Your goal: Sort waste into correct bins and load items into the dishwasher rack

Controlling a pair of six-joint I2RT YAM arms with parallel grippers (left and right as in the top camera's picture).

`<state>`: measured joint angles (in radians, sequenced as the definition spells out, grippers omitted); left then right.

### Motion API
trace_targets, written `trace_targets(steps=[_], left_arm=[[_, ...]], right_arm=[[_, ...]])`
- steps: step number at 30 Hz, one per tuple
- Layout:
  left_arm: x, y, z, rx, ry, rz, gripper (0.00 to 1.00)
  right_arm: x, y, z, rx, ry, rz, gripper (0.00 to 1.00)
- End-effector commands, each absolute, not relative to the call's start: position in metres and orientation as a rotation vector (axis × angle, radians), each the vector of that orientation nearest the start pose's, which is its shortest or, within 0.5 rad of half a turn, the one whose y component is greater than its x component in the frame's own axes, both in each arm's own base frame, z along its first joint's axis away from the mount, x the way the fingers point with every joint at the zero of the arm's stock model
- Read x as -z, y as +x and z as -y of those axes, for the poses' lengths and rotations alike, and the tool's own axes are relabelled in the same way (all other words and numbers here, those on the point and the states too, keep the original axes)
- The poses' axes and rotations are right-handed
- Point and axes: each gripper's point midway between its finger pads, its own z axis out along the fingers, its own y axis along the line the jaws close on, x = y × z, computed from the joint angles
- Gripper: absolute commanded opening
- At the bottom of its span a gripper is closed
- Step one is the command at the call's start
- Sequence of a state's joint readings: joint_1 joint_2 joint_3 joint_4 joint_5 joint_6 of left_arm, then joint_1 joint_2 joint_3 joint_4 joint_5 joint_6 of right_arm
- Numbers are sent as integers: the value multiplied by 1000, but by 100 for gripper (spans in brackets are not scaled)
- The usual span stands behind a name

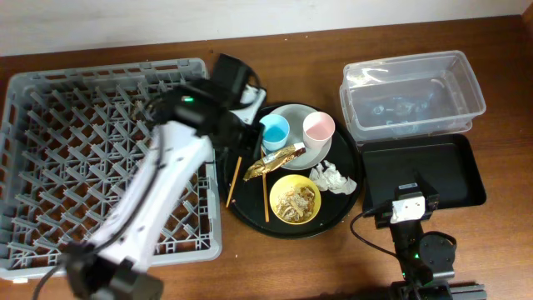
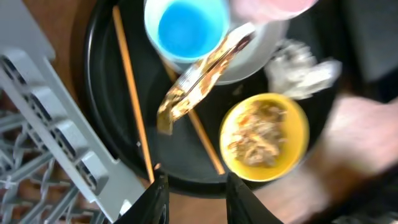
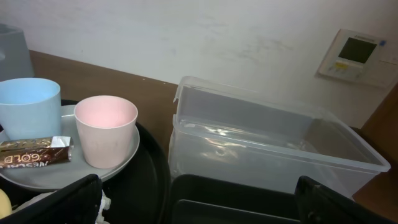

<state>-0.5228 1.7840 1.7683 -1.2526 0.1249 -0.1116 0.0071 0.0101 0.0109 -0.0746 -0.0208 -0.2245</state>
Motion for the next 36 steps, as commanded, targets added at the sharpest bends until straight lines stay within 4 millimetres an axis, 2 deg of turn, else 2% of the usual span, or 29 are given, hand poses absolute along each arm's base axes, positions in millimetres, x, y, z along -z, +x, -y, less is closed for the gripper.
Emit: trace_targets(steps=[1,8,12,16,25,32,36], left_arm=[[-153,343,200,71,499,-2909,29],[-90,348,199,-14,518,-3056,29],[-62,355,193,-40,484,-3108,28],[-54,357,188,-45,442,-3135,23],[-49,363,191,-27,436,-3104,22],[-14,360,189,-24,431,-3087,22],[-7,361,189,-21,429,-3071,22]], right_arm=[[-156,246,-4,152,-202,-1637,99],[-156,246,-4,152,-202,-1637,99],[-156,246,-4,152,-202,-1637,99],[-156,246,-4,152,-202,-1637,99],[-156,246,-4,152,-202,-1637,99],[-156,246,-4,152,-202,-1637,99],[-156,246,-4,152,-203,-1638,99]])
